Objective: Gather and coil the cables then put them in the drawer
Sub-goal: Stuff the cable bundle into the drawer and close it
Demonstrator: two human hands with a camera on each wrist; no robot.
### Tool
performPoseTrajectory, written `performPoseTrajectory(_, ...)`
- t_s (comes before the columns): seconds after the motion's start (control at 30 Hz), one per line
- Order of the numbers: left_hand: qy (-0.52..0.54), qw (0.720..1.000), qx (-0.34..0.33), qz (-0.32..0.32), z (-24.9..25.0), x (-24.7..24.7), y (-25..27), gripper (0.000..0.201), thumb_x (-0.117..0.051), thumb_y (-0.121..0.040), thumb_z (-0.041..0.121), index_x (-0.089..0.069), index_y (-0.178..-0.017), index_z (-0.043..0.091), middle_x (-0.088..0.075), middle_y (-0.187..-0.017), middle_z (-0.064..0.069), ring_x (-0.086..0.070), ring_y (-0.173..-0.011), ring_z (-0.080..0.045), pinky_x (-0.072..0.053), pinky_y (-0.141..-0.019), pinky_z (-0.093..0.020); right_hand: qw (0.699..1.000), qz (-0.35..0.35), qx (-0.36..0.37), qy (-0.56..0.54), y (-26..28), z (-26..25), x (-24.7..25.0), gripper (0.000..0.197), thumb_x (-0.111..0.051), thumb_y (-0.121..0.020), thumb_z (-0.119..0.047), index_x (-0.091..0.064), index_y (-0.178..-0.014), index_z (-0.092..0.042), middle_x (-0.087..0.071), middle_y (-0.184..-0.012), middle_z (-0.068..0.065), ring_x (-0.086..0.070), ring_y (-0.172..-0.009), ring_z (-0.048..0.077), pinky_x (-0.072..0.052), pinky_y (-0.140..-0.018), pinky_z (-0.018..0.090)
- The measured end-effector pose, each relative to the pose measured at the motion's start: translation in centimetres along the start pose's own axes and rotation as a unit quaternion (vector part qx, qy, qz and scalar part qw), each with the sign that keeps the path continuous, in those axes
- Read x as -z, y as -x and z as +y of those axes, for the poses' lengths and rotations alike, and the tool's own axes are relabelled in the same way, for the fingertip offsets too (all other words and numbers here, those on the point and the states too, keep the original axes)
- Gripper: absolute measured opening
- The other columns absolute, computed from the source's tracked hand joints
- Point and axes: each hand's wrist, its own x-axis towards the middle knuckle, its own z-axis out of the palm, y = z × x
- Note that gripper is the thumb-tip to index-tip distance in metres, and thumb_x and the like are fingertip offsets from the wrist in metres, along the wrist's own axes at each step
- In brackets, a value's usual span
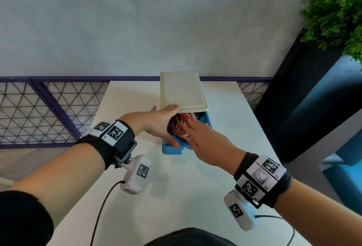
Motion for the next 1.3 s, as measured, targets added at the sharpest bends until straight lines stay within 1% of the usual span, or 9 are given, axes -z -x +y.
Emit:
performPoseTrajectory(0.13, -0.033, 0.999, 0.015, 0.018, 0.1, -0.7, -0.7, 0.141, -0.077, -0.053, 0.066, 0.015, -0.149, 0.016, 0.012, -0.159, 0.007, 0.011, -0.146, -0.013, 0.013, -0.117, -0.042, 0.998, -0.053, -0.004, 0.021, -0.4, 0.0, -1.0, 0.051, -0.029, -0.104, -0.027, -0.022, -0.152, -0.01, -0.019, -0.159, 0.005, -0.007, -0.148, 0.02, -0.013, -0.118, 0.042)
performPoseTrajectory(0.33, -0.079, 0.996, 0.018, 0.04, 0.1, -0.2, -0.9, 0.138, -0.073, -0.049, 0.071, 0.003, -0.151, 0.019, -0.003, -0.158, 0.006, -0.002, -0.147, -0.016, 0.009, -0.119, -0.046, 0.995, -0.1, 0.004, 0.027, -3.5, -0.3, -1.3, 0.054, -0.039, -0.099, -0.017, -0.024, -0.15, -0.005, -0.024, -0.156, 0.009, -0.012, -0.147, 0.024, -0.02, -0.117, 0.042)
performPoseTrajectory(0.47, -0.096, 0.994, 0.013, 0.056, -0.1, 0.0, -0.9, 0.131, -0.072, -0.051, 0.072, -0.005, -0.151, 0.021, -0.012, -0.157, 0.005, -0.013, -0.145, -0.016, 0.003, -0.119, -0.047, 0.995, -0.094, 0.005, 0.044, -4.9, 0.0, -1.9, 0.054, -0.042, -0.098, -0.019, -0.028, -0.148, -0.005, -0.027, -0.154, 0.01, -0.013, -0.146, 0.025, -0.036, -0.109, 0.046)
performPoseTrajectory(0.6, -0.101, 0.991, 0.011, 0.09, 0.0, 0.3, -1.0, 0.112, -0.071, -0.055, 0.066, -0.025, -0.147, 0.021, -0.031, -0.147, 0.004, -0.031, -0.137, -0.017, -0.007, -0.118, -0.045, 0.996, -0.053, 0.035, 0.063, -5.0, 0.7, -1.4, 0.046, -0.041, -0.099, -0.017, -0.037, -0.143, -0.004, -0.036, -0.147, 0.01, -0.021, -0.143, 0.025, -0.033, -0.111, 0.039)
performPoseTrajectory(0.67, -0.098, 0.988, 0.0, 0.121, 0.1, 0.5, -1.1, 0.081, -0.072, -0.058, 0.057, -0.048, -0.129, 0.024, -0.046, -0.125, 0.003, -0.047, -0.118, -0.021, -0.027, -0.103, -0.039, 0.996, -0.006, 0.042, 0.073, -4.4, 1.0, -1.0, 0.039, -0.04, -0.1, -0.017, -0.046, -0.137, -0.007, -0.042, -0.141, 0.008, -0.035, -0.134, 0.026, -0.04, -0.104, 0.036)
performPoseTrajectory(0.77, -0.088, 0.984, -0.015, 0.156, 0.3, 0.9, -1.4, 0.054, -0.074, -0.062, 0.044, -0.059, -0.11, 0.024, -0.05, -0.103, 0.003, -0.05, -0.091, -0.021, -0.035, -0.08, -0.033, 0.995, 0.082, 0.026, 0.053, -3.4, 1.4, -0.8, 0.03, -0.045, -0.098, -0.02, -0.06, -0.122, -0.009, -0.054, -0.129, 0.006, -0.053, -0.115, 0.028, -0.043, -0.092, 0.036)
performPoseTrajectory(0.93, -0.102, 0.977, -0.001, 0.187, 0.6, 1.2, -2.2, 0.043, -0.075, -0.071, 0.024, -0.062, -0.111, 0.017, -0.055, -0.106, -0.001, -0.056, -0.093, -0.025, -0.041, -0.067, -0.033, 0.994, 0.088, -0.044, 0.042, -3.9, 2.6, 0.2, 0.036, -0.045, -0.092, -0.01, -0.057, -0.127, -0.01, -0.053, -0.136, 0.005, -0.052, -0.12, 0.027, -0.038, -0.1, 0.035)
performPoseTrajectory(1.1, -0.114, 0.951, 0.003, 0.288, 0.8, 0.0, -3.4, 0.024, -0.054, -0.079, -0.002, -0.063, -0.094, 0.014, -0.059, -0.096, -0.001, -0.058, -0.087, -0.025, -0.047, -0.063, -0.035, 0.996, 0.048, -0.08, -0.004, -5.2, 2.7, 1.4, 0.04, -0.043, -0.089, -0.003, -0.055, -0.126, -0.01, -0.054, -0.127, 0.004, -0.054, -0.112, 0.026, -0.044, -0.09, 0.034)
performPoseTrajectory(1.3, -0.125, 0.936, 0.008, 0.329, 0.6, -1.0, -4.4, 0.024, -0.051, -0.08, -0.005, -0.062, -0.087, 0.014, -0.058, -0.089, -0.001, -0.056, -0.082, -0.024, -0.046, -0.056, -0.035, 0.994, 0.03, -0.105, 0.008, -6.0, 2.4, 1.6, 0.042, -0.045, -0.089, -0.003, -0.055, -0.128, -0.012, -0.05, -0.127, 0.002, -0.05, -0.114, 0.022, -0.048, -0.091, 0.036)
